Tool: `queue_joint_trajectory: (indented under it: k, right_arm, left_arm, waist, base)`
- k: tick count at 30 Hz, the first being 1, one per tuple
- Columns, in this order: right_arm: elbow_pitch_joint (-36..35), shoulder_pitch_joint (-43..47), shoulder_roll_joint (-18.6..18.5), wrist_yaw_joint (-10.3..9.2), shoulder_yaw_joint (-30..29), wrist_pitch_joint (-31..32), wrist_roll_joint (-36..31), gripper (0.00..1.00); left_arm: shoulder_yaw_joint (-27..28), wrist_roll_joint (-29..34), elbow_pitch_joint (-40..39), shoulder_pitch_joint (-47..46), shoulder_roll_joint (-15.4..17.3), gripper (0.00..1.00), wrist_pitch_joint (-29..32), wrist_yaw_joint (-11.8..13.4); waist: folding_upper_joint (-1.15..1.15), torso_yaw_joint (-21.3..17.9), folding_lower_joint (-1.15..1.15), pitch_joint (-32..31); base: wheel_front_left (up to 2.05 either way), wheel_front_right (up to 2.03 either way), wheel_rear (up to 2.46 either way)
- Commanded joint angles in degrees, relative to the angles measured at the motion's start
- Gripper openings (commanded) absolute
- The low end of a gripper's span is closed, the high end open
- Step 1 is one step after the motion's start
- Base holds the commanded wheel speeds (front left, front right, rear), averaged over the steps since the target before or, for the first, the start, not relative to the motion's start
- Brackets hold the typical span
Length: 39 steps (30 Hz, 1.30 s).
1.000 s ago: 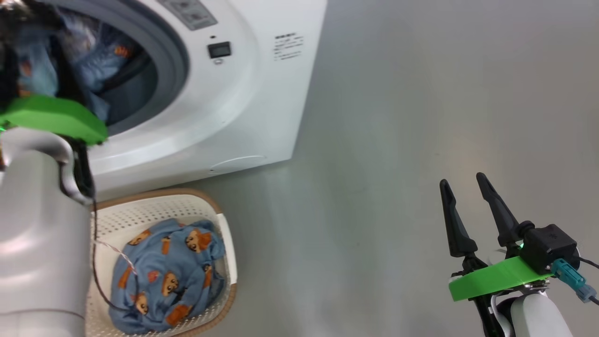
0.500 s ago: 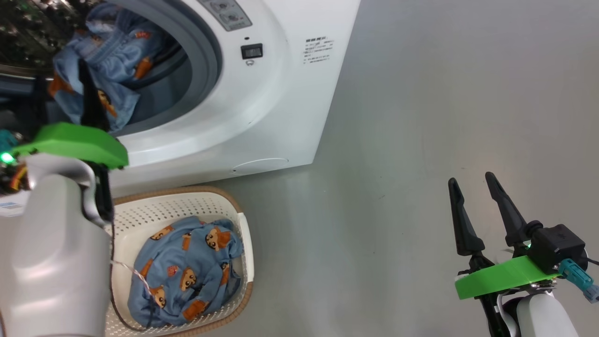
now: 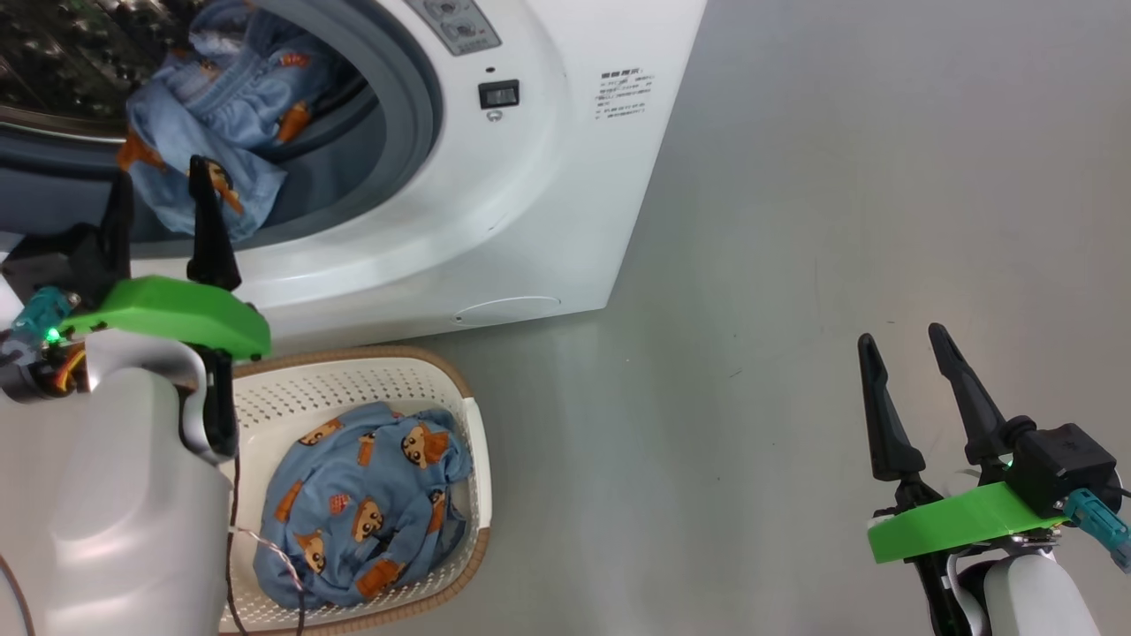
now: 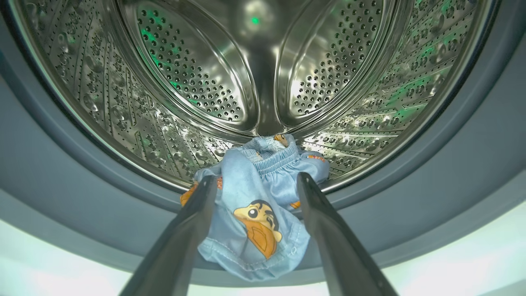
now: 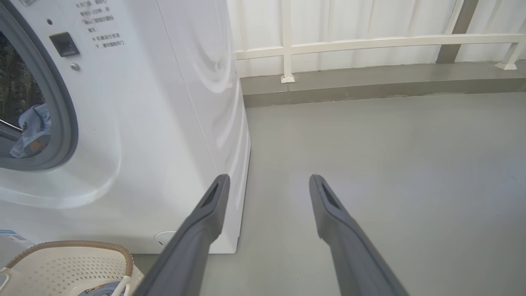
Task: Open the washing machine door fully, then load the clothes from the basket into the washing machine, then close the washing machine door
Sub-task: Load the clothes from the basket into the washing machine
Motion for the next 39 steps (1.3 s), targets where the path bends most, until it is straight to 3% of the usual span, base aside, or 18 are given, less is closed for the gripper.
queue_joint_trajectory:
  k: [1,14,39]
  right_arm:
    - [-1.4,0.7,-0.5,0.09,1.5,-0.3,-0.8,1.00]
    - [-1.7,1.1,-0.5,0.09,0.9,-0.3,-1.1,1.00]
    - [-2.0,1.2,-0.5,0.09,0.2,-0.3,-1.8,1.00]
  left_arm:
    - [1.4,0.8,-1.4,1.2,1.8,1.00,-0.5,-0.5]
    - [0.1,0.4,-4.8,7.5,1.7,1.00,0.1,-1.3]
    - [-0.3,-2.5,-26.7,24.4,1.9,1.00,8.9,1.2]
  waist:
    - [0.00,0.1,0.00,0.0]
    - [0.00,1.5,0.00,0.0]
    - [0.00,3.7,0.00,0.6]
  base:
    - [0.00,0.00,0.00]
    - [0.00,0.00,0.00]
    - [0.00,0.00,0.00]
